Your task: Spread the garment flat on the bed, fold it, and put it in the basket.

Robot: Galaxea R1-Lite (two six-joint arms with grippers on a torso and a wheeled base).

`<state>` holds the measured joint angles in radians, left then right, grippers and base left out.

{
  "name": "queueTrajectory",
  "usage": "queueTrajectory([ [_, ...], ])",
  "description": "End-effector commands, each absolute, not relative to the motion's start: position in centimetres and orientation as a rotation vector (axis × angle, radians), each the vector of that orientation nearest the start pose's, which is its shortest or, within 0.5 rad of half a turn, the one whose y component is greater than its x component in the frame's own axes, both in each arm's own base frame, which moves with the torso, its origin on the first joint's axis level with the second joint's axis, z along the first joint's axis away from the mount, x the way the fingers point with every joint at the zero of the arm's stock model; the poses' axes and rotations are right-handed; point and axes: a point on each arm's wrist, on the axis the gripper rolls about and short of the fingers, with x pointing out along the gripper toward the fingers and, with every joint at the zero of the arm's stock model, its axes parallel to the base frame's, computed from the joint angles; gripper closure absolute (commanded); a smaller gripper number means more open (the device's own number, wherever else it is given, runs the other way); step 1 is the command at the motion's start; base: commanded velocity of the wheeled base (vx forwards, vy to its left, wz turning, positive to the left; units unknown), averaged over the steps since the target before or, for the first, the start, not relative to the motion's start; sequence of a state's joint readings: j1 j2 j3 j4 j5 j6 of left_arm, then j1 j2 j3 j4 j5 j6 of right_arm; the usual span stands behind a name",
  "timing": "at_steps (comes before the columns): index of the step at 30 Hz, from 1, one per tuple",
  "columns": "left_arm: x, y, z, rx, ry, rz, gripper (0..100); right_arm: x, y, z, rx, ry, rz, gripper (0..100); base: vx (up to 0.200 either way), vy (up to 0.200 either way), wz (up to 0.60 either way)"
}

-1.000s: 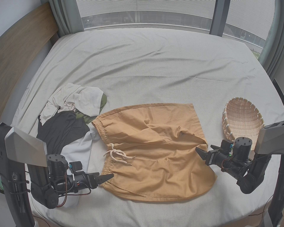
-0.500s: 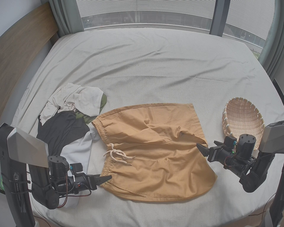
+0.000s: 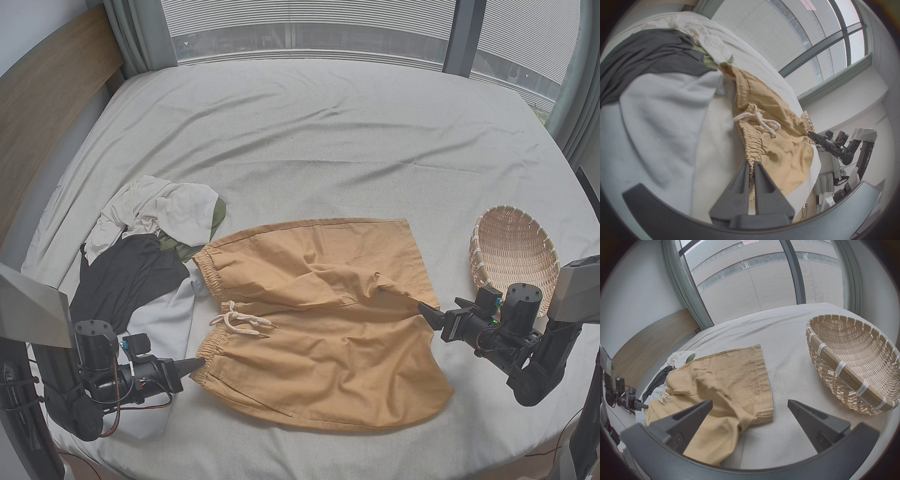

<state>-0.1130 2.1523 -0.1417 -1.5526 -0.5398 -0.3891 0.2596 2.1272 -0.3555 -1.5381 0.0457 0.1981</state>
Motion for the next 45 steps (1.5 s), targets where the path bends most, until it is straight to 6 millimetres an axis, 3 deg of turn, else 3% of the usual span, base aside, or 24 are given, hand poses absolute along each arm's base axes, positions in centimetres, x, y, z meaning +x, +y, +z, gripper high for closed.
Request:
queueTrajectory([
  [1, 24.3, -3.1, 2.3, -0.470, 0.548, -0.518, 100, 28.7, 7.7, 4.3, 0.170, 0.268, 0.278, 0, 0.000, 0.000, 0.00],
  [12, 24.3, -3.2, 0.8, -0.429, 0.595, -0.523, 100, 28.5, 7.8, 3.9, 0.168, 0.290, 0.283, 0, 0.000, 0.000, 0.00],
  [13, 24.3, -3.3, 0.6, -0.412, 0.598, -0.530, 0, 28.5, 7.8, 3.7, 0.168, 0.295, 0.282, 0, 0.000, 0.000, 0.00],
  [17, 24.5, -3.2, 0.7, -0.386, 0.580, -0.535, 0, 28.5, 7.9, 3.2, 0.168, 0.316, 0.285, 0, 0.000, 0.000, 0.00],
  [21, 25.3, -2.4, 2.8, -0.425, 0.484, -0.525, 0, 27.5, 8.1, 2.2, 0.165, 0.377, 0.306, 0, 0.000, 0.000, 0.00],
  [26, 24.9, -3.8, 4.3, -0.481, 0.472, -0.630, 0, 26.1, 9.0, 1.8, 0.162, 0.431, 0.377, 0, 0.000, 0.000, 0.00],
  [32, 24.4, -4.8, 4.0, -0.473, 0.502, -0.665, 0, 26.1, 9.2, 1.7, 0.169, 0.435, 0.380, 0, 0.000, 0.000, 0.00],
  [39, 24.5, -4.8, 3.5, -0.474, 0.519, -0.663, 0, 22.4, 9.1, 1.9, 0.132, 0.528, 0.453, 0, 0.000, 0.000, 0.00],
  [45, 24.4, -5.3, 2.8, -0.472, 0.552, -0.674, 0, 21.1, 9.0, 1.7, 0.093, 0.559, 0.476, 0, 0.000, 0.000, 0.00],
])
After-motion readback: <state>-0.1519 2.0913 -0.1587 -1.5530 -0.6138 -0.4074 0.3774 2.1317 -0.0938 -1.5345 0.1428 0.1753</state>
